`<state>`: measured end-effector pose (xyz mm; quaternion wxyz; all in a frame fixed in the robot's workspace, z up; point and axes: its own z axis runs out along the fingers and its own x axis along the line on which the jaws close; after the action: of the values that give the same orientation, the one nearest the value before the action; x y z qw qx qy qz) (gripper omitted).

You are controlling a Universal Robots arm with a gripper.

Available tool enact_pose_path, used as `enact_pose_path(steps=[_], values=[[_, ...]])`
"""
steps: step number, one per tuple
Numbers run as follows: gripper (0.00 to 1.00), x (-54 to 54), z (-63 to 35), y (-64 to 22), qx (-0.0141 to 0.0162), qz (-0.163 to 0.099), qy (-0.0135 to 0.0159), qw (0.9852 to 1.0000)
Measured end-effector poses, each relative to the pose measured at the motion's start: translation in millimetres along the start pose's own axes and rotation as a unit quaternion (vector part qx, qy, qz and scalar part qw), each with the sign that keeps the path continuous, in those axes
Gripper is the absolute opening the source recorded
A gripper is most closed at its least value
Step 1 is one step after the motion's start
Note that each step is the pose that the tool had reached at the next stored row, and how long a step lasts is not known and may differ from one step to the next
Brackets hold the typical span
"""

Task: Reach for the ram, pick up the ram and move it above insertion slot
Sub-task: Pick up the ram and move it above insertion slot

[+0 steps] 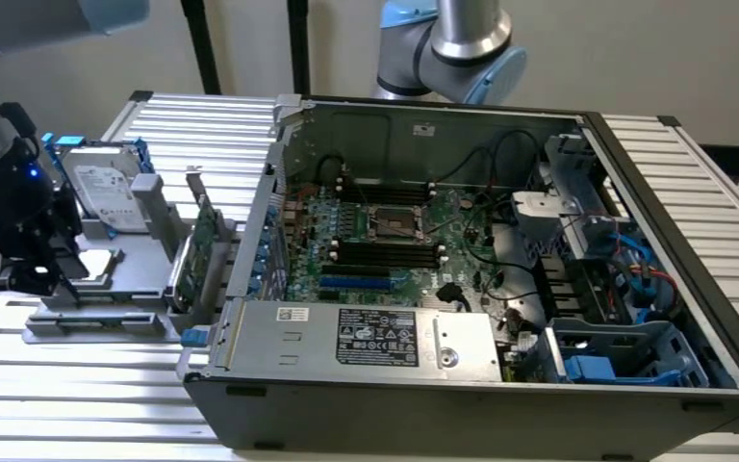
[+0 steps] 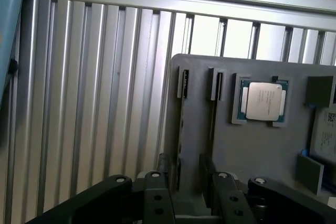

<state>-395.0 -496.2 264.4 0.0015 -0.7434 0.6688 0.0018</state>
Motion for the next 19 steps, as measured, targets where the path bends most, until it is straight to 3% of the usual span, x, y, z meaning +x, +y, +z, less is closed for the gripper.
enact_pose_path(steps=[19], values=[[0.36, 0.1, 34.5, 0.0, 0.0, 0.018, 0.0, 0.9998]])
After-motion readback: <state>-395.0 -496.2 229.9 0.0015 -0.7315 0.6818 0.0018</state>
